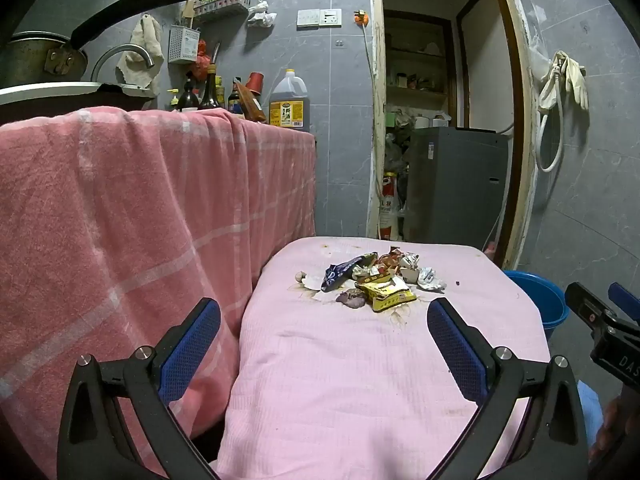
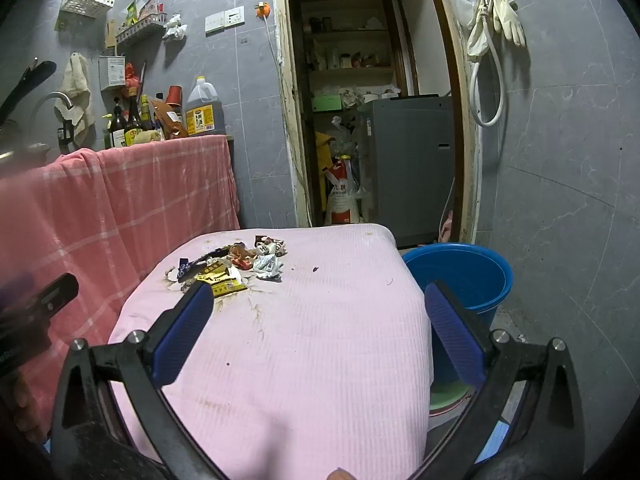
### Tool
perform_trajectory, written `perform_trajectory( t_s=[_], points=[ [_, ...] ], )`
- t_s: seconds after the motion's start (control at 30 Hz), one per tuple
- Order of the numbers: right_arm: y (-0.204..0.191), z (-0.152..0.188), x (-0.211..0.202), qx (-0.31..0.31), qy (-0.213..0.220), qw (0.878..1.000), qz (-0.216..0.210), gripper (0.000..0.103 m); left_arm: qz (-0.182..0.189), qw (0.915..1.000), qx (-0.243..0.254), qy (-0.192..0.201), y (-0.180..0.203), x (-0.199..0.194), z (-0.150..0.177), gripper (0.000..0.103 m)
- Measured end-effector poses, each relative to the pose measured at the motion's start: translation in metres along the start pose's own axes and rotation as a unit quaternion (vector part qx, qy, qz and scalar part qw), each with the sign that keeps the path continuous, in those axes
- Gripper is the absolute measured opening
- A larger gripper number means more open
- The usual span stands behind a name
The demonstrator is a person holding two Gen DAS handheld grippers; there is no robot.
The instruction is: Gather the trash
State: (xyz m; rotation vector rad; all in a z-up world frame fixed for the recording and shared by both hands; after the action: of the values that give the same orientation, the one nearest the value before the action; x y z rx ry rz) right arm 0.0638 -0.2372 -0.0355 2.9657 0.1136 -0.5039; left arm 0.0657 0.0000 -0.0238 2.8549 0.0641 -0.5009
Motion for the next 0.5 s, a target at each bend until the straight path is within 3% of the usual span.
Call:
perform_trajectory(
  t_s=[0.5],
  points=[
    [0.0002, -0.0006, 0.0003, 0.0, 0.001, 1.0, 0.0, 0.103, 0.001, 1.0, -0.001, -0.002, 0.0002, 0.0, 0.0003, 0.102]
  ],
)
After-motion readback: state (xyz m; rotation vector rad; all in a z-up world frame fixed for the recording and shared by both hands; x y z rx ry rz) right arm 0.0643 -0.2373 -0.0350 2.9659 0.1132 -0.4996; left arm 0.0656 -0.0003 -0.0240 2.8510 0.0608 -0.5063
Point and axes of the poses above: each gripper's, at about its wrist camera, not at the fingertips, and x roughly the way its jaws point, y to its right, z to its underside, the point moved 7 cm from there along x, roughly the way its jaws point, and after that the axes turned 13 degrees about -x, right-handed, at the moved point
